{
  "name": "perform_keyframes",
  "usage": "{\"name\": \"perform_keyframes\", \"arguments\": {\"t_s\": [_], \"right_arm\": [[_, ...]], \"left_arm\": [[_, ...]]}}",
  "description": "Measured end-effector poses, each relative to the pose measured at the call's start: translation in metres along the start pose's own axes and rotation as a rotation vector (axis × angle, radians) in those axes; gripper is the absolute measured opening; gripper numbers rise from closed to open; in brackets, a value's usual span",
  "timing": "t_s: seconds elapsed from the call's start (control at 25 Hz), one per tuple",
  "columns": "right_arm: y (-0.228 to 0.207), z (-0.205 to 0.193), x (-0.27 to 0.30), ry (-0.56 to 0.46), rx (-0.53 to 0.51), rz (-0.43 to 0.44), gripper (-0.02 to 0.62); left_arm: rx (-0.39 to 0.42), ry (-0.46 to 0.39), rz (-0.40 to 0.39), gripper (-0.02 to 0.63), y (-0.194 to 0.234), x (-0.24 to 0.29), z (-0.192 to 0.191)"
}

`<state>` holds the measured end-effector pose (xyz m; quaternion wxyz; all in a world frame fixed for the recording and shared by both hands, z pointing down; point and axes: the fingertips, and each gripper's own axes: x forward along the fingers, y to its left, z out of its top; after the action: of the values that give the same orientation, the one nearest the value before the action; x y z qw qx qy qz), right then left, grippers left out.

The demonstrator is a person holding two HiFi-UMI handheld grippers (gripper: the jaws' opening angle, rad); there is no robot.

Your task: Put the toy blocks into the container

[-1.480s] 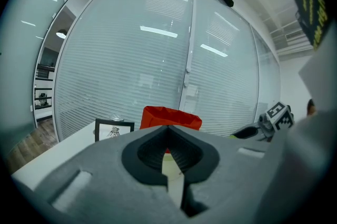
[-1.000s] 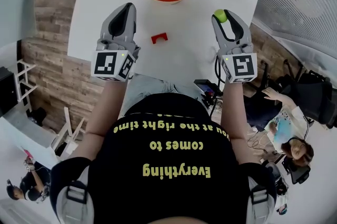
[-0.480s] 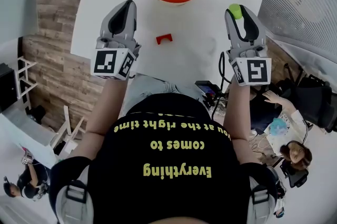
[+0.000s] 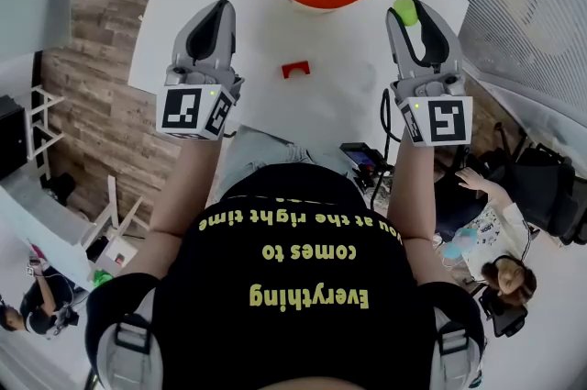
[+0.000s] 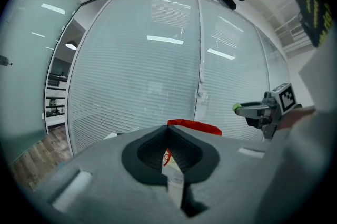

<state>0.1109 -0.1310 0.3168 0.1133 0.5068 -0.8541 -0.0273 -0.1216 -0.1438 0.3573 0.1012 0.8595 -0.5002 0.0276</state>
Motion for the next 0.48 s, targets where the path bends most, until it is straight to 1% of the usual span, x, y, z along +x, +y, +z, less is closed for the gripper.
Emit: {"name": "perform_keyframes", "arguments": {"t_s": [0.48], "right_arm": [[0.015,0.006,0.036,-0.014,0.012,0.065,0.153]], "left_arm": [[-0.006,-0.009,0.049,0.0,0.024,-0.001,0.004]]}}
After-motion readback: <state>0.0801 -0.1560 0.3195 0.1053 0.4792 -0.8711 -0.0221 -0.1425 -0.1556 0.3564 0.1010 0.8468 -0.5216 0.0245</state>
